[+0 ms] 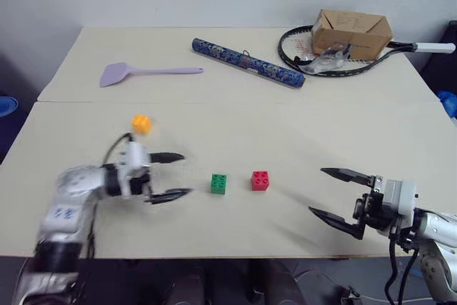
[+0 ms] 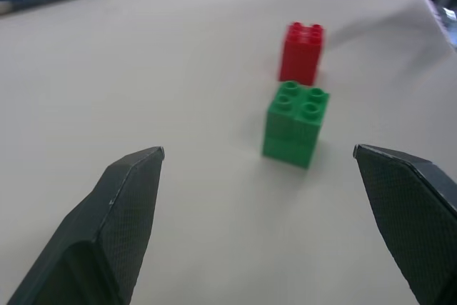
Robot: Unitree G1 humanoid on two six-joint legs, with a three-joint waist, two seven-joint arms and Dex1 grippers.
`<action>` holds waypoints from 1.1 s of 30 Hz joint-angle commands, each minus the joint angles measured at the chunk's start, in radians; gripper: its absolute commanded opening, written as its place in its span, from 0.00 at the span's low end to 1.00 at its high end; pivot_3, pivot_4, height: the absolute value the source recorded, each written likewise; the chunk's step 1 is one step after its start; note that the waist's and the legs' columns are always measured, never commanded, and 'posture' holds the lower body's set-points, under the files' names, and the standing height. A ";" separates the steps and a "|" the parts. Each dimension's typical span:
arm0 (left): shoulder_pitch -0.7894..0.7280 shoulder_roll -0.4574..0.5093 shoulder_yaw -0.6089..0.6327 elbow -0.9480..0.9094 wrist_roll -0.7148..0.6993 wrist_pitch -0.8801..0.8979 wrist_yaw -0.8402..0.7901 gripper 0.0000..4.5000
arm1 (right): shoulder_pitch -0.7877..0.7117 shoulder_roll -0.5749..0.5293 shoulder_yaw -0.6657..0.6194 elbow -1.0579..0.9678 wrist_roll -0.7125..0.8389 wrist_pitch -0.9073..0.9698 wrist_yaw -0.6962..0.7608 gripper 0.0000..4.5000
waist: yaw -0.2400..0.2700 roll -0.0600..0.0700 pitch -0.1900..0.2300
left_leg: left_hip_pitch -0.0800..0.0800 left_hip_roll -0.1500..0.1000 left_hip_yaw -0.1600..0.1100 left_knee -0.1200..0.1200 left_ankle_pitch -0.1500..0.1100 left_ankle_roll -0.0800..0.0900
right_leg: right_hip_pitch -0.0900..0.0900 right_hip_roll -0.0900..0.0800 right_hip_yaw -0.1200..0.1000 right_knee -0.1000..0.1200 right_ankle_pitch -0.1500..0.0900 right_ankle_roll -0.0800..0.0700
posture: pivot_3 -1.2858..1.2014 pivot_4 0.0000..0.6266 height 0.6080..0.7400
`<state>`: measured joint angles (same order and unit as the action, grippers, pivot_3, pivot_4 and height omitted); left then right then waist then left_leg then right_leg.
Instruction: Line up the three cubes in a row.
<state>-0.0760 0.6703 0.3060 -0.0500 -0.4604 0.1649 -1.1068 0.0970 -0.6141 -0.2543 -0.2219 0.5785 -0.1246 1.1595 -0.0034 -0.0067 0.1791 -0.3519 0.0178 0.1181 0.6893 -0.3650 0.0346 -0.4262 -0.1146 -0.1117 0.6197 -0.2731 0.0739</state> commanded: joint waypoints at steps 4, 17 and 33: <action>0.165 -0.076 0.400 0.063 -0.123 0.027 0.290 1.00 | -0.075 0.073 0.008 -0.004 0.034 0.025 -0.094 1.00 | 0.006 0.000 0.000 | -0.001 -0.001 -0.001 0.000 -0.001 0.000 | 0.000 -0.001 0.000 0.000 0.000 0.000 | 0.52 0.24 1.00; 0.013 -0.108 0.263 0.050 -0.099 0.100 0.455 1.00 | -0.134 0.115 0.049 0.033 0.010 -0.013 -0.088 1.00 | 0.031 -0.001 0.000 | -0.001 -0.002 -0.001 0.000 -0.002 0.000 | 0.000 -0.002 -0.001 0.001 0.000 0.000 | 0.52 0.24 1.00; -0.607 -0.103 -0.033 0.727 0.149 0.000 0.488 1.00 | -0.102 0.184 0.069 0.005 -0.051 -0.064 -0.202 1.00 | 0.002 -0.002 -0.001 | -0.001 -0.002 0.003 0.000 -0.001 0.001 | -0.001 0.002 -0.010 0.003 0.000 0.001 | 0.52 0.24 1.00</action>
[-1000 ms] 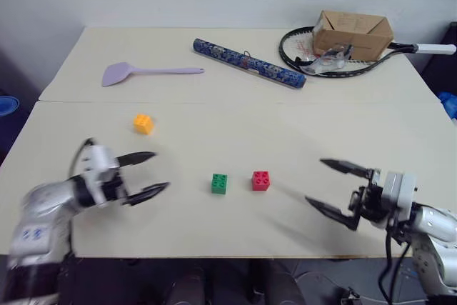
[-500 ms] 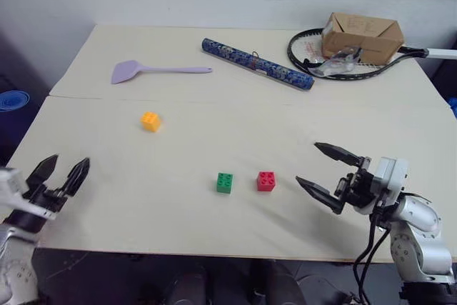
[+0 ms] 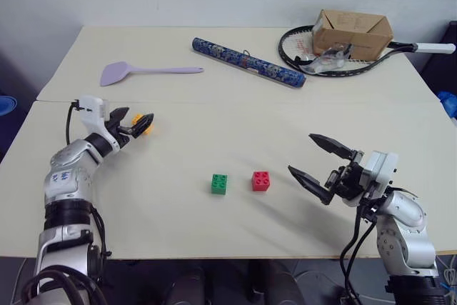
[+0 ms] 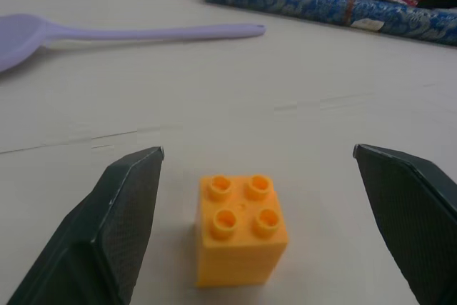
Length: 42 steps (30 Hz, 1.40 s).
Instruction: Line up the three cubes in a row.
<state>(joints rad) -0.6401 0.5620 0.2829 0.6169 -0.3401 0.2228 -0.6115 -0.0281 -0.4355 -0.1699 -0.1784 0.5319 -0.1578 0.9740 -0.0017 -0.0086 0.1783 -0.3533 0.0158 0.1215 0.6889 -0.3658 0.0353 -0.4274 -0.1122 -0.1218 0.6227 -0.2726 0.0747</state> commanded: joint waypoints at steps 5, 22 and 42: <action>-0.071 0.003 -0.036 0.136 0.059 -0.093 -0.027 0.72 | 0.045 0.005 -0.008 -0.053 -0.008 -0.040 -0.032 1.00 | -0.001 0.000 0.000 | 0.000 0.000 0.000 0.000 0.000 0.000 | 0.000 -0.001 0.001 0.000 0.000 0.000 | 0.52 0.24 1.00; 0.071 0.219 -0.109 -0.193 -0.110 -0.175 -0.847 0.34 | 0.053 -0.070 -0.030 -0.089 0.016 0.013 -0.029 1.00 | -0.001 0.000 0.000 | 0.000 0.000 0.000 0.001 0.000 0.000 | 0.000 0.000 0.005 0.000 0.000 0.000 | 0.52 0.24 1.00; 0.062 0.253 -0.510 -0.004 -0.113 -0.498 -1.003 0.34 | 0.081 -0.145 -0.050 -0.066 0.040 0.028 0.077 1.00 | -0.001 0.000 0.000 | -0.001 0.000 -0.001 0.003 0.000 0.001 | 0.000 -0.001 0.007 0.001 0.000 0.000 | 0.52 0.24 1.00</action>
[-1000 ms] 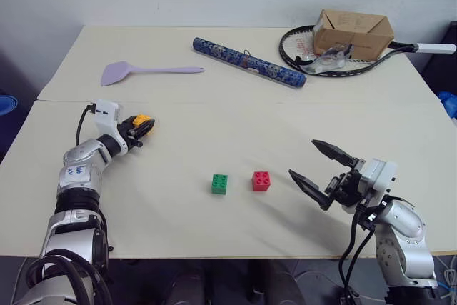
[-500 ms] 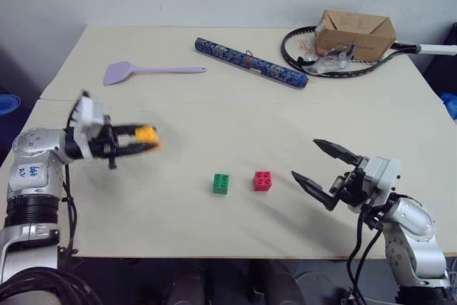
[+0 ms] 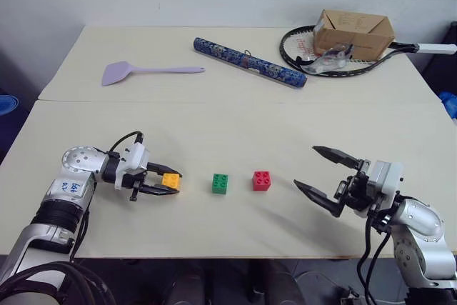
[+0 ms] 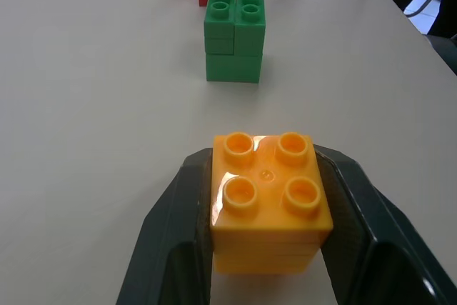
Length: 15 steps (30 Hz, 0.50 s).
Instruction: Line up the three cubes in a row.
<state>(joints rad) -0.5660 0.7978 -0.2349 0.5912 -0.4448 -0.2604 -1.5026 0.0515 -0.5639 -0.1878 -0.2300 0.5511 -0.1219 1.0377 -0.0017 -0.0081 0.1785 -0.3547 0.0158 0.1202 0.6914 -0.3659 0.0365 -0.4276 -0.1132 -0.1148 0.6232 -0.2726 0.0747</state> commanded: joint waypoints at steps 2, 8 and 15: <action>-0.014 0.019 0.011 0.037 -0.002 0.003 -0.112 0.42 | -0.003 -0.019 -0.034 -0.006 0.020 -0.008 0.021 1.00 | 0.000 0.000 0.000 | 0.000 0.000 0.000 0.000 0.000 0.000 | 0.000 0.000 0.000 0.000 0.000 0.000 | 0.52 0.24 1.00; 0.002 0.019 0.094 0.038 -0.001 -0.016 -0.074 0.81 | -0.026 -0.038 -0.037 0.019 0.020 0.000 0.057 1.00 | 0.000 0.000 0.000 | 0.000 0.000 0.000 0.001 0.000 0.001 | 0.000 0.000 0.000 0.000 0.000 0.000 | 0.52 0.24 1.00; 0.203 0.146 0.328 -0.173 -0.067 0.117 0.042 0.94 | -0.045 -0.173 -0.101 0.053 0.063 0.042 0.175 1.00 | -0.009 0.000 0.000 | 0.000 0.001 0.000 0.001 -0.001 0.001 | 0.000 -0.001 0.000 0.000 0.000 0.000 | 0.52 0.24 1.00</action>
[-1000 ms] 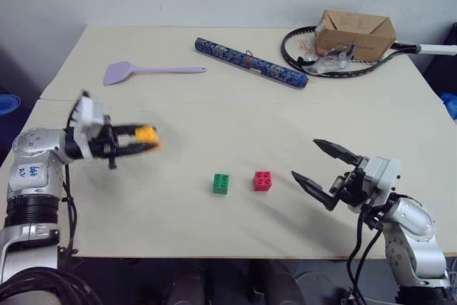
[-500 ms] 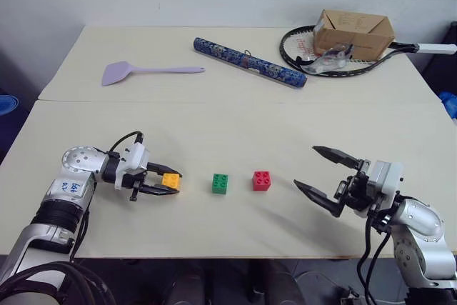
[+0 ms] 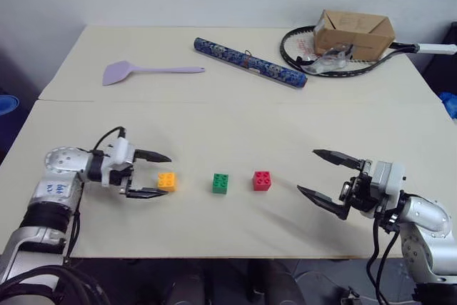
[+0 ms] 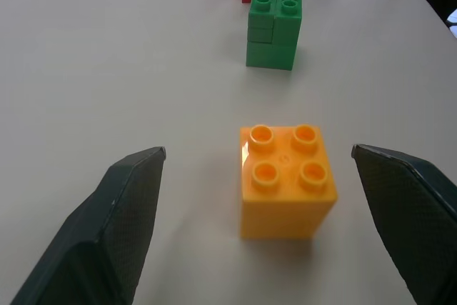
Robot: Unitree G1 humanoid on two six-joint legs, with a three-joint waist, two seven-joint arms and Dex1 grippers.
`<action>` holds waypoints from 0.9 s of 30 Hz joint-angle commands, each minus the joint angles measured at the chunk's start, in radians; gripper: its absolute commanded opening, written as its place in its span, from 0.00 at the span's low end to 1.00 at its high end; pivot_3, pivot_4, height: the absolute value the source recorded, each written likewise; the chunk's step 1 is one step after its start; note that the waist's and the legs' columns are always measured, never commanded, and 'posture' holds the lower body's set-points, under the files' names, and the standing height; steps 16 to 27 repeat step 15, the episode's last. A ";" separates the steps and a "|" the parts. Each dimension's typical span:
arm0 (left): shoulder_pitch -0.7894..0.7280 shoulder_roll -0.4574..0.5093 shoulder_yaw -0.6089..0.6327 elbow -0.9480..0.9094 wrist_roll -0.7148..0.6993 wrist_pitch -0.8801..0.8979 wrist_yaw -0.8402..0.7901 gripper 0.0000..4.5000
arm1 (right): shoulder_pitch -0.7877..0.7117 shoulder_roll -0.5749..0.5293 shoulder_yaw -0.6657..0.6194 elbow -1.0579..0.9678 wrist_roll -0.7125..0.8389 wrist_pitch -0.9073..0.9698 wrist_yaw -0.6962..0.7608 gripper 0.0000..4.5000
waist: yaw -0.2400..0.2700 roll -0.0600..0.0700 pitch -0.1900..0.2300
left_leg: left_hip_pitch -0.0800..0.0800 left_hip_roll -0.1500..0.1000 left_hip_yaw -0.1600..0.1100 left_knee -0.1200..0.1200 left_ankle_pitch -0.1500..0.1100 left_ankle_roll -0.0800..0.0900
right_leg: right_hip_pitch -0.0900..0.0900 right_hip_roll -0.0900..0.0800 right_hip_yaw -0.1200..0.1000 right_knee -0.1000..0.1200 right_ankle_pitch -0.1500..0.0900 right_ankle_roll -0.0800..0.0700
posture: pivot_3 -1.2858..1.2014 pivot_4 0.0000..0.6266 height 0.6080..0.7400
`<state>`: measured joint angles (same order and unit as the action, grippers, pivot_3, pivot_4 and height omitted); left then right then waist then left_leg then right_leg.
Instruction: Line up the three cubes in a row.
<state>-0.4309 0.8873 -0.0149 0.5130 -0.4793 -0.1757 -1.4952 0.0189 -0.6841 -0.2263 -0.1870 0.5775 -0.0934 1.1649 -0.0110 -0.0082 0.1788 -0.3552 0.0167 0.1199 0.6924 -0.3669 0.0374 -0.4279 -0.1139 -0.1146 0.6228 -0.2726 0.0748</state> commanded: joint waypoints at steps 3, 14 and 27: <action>0.191 0.108 0.226 -0.156 -0.019 0.045 0.097 0.94 | -0.032 -0.135 -0.088 0.049 0.046 0.045 0.118 1.00 | 0.004 0.000 0.000 | 0.000 0.000 -0.001 0.000 0.000 0.000 | 0.001 -0.001 0.000 -0.001 0.000 0.000 | 0.52 0.24 1.00; 0.481 0.095 0.468 -0.397 -0.019 0.204 0.267 0.94 | -0.185 -0.247 -0.057 0.225 -0.033 0.004 0.267 1.00 | 0.009 0.002 0.001 | 0.001 0.000 -0.002 0.000 -0.001 -0.001 | 0.001 -0.003 -0.001 -0.004 0.000 0.000 | 0.52 0.24 1.00; 0.482 0.080 0.471 -0.408 -0.013 0.199 0.289 0.94 | -0.192 -0.227 -0.054 0.227 -0.039 -0.005 0.249 1.00 | 0.009 0.002 0.001 | 0.001 0.000 -0.002 0.000 -0.001 -0.001 | 0.001 -0.003 0.000 -0.004 0.000 0.000 | 0.52 0.24 1.00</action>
